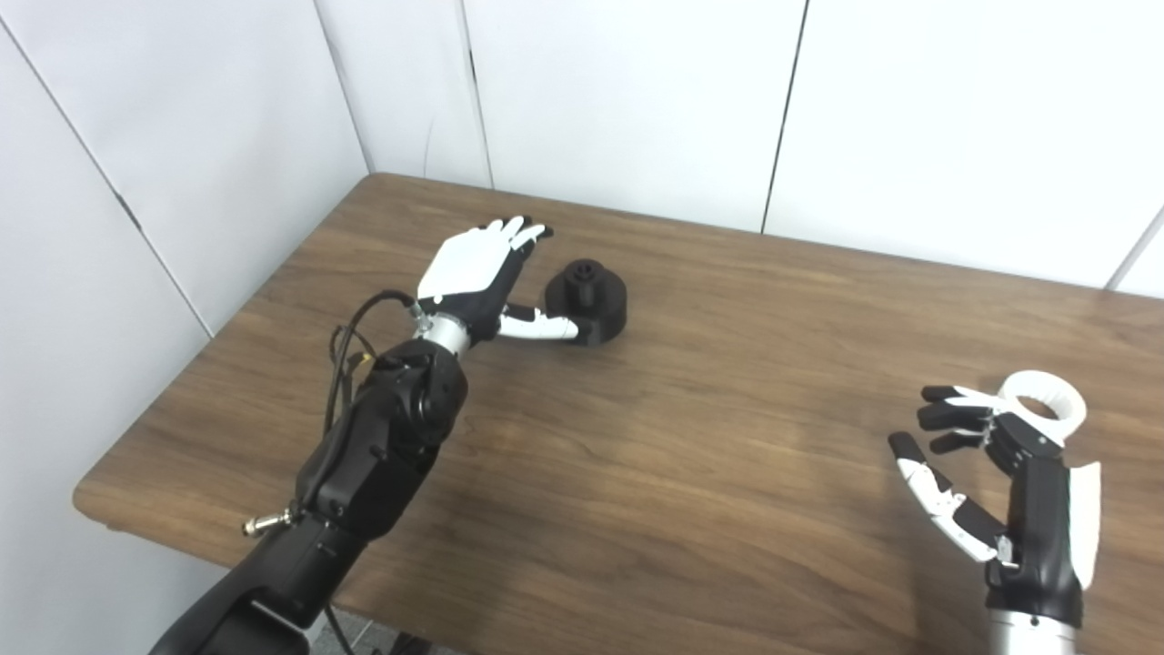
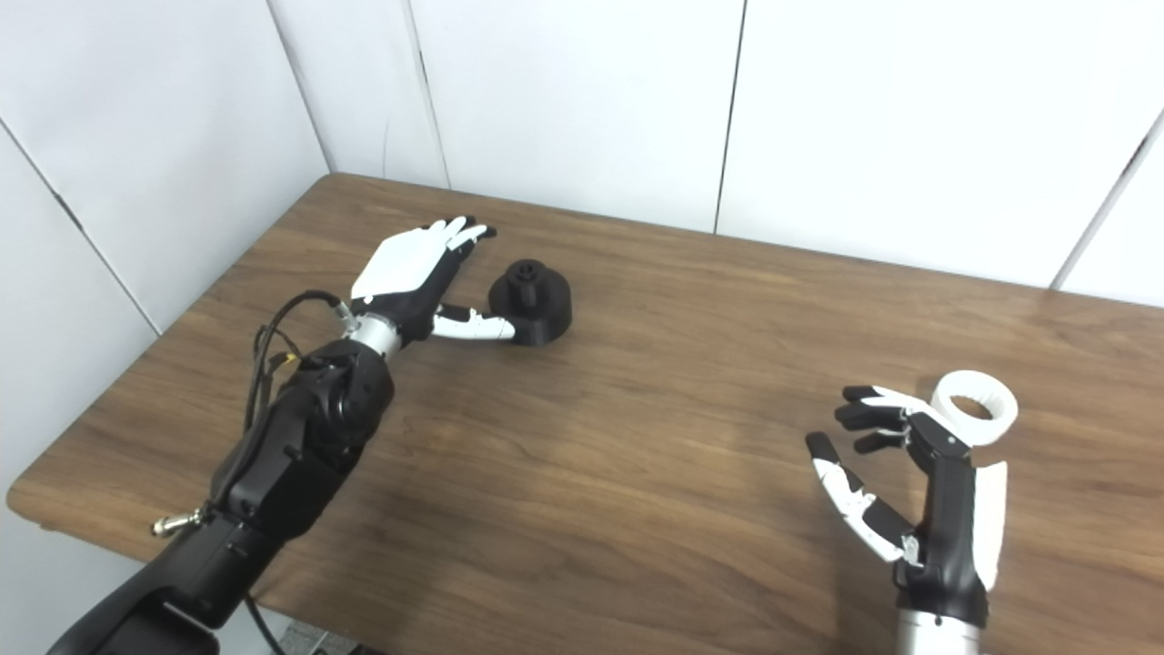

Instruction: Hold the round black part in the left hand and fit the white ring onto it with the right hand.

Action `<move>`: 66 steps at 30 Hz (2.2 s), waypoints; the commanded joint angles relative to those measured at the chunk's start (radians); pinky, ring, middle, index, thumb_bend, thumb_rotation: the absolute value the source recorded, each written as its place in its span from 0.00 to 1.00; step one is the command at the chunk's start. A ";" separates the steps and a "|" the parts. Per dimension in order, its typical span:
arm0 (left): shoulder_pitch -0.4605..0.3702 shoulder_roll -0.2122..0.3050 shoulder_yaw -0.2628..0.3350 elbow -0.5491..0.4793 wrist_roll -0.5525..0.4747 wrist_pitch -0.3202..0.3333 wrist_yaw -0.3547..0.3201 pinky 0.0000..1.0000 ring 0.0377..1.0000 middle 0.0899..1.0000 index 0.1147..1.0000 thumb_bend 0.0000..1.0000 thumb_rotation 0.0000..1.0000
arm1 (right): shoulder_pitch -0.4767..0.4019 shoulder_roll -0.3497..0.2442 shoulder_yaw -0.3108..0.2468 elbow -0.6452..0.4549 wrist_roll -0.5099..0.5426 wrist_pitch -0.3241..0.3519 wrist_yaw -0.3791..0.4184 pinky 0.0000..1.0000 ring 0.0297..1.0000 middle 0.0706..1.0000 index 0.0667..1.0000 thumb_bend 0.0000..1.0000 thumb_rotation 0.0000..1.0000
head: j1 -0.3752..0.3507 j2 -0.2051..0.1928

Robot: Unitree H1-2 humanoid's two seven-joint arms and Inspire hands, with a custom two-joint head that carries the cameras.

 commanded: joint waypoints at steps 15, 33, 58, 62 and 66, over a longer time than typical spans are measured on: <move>-0.075 0.011 -0.015 0.110 0.015 0.017 0.046 1.00 1.00 1.00 0.91 1.00 0.67 | 0.053 -0.012 -0.019 0.027 0.011 0.008 0.003 0.42 0.53 0.61 0.46 0.50 0.15 | -0.006 0.005; -0.104 -0.006 -0.051 0.197 -0.014 0.001 0.069 1.00 1.00 1.00 0.92 1.00 0.68 | 0.060 -0.009 -0.016 0.011 0.009 0.014 0.004 0.42 0.52 0.60 0.46 0.50 0.15 | -0.013 0.013; -0.132 -0.040 -0.080 0.254 -0.074 -0.044 0.151 1.00 1.00 1.00 0.89 1.00 0.61 | 0.068 -0.003 -0.011 -0.021 0.004 0.046 0.014 0.43 0.53 0.61 0.46 0.50 0.15 | -0.024 0.025; -0.134 -0.042 -0.089 0.254 -0.080 -0.053 0.152 1.00 1.00 1.00 0.89 1.00 0.61 | 0.069 -0.001 -0.011 -0.021 0.006 0.047 0.014 0.43 0.53 0.61 0.46 0.50 0.15 | -0.024 0.026; -0.137 -0.043 -0.095 0.259 -0.087 -0.058 0.152 1.00 1.00 1.00 0.88 1.00 0.61 | 0.069 -0.003 -0.011 -0.018 0.007 0.043 0.014 0.43 0.54 0.61 0.46 0.50 0.15 | -0.024 0.026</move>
